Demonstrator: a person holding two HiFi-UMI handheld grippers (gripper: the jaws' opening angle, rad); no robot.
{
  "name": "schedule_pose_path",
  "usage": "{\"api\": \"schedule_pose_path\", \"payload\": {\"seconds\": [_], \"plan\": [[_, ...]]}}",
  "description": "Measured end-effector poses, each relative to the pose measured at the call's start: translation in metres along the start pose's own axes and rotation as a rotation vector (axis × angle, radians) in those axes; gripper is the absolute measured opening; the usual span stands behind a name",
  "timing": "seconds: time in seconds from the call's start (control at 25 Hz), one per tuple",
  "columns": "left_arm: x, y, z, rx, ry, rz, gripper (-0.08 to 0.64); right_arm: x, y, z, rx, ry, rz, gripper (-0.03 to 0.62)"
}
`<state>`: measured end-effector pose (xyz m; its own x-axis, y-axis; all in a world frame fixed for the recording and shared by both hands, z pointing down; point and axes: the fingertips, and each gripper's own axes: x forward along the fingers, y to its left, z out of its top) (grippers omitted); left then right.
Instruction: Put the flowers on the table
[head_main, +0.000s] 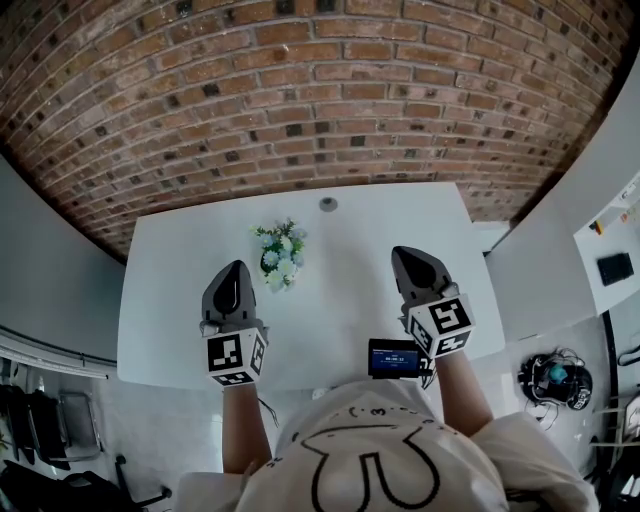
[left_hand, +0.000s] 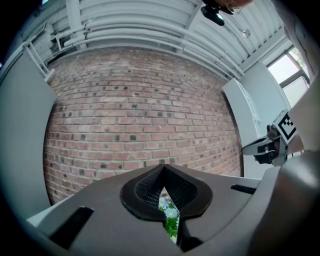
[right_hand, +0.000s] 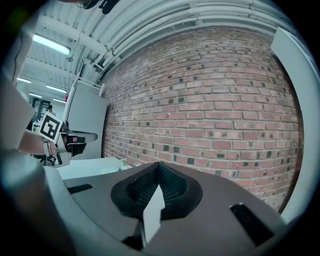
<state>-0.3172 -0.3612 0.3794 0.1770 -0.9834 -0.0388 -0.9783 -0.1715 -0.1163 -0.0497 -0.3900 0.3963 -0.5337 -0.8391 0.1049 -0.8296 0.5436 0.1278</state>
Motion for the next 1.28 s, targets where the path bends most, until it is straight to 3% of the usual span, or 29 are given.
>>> {"api": "schedule_pose_path", "payload": {"seconds": [0.16, 0.48, 1.28], "plan": [[-0.002, 0.000, 0.011, 0.025, -0.055, 0.005, 0.011, -0.002, -0.001, 0.010, -0.024, -0.054, -0.013, 0.014], [0.000, -0.001, 0.012, 0.030, -0.060, 0.006, 0.011, -0.003, -0.007, 0.030, -0.045, -0.126, -0.036, 0.014], [-0.011, -0.009, 0.017, 0.032, -0.065, -0.008, 0.011, -0.021, 0.000, 0.036, -0.048, -0.143, -0.040, 0.014]]}}
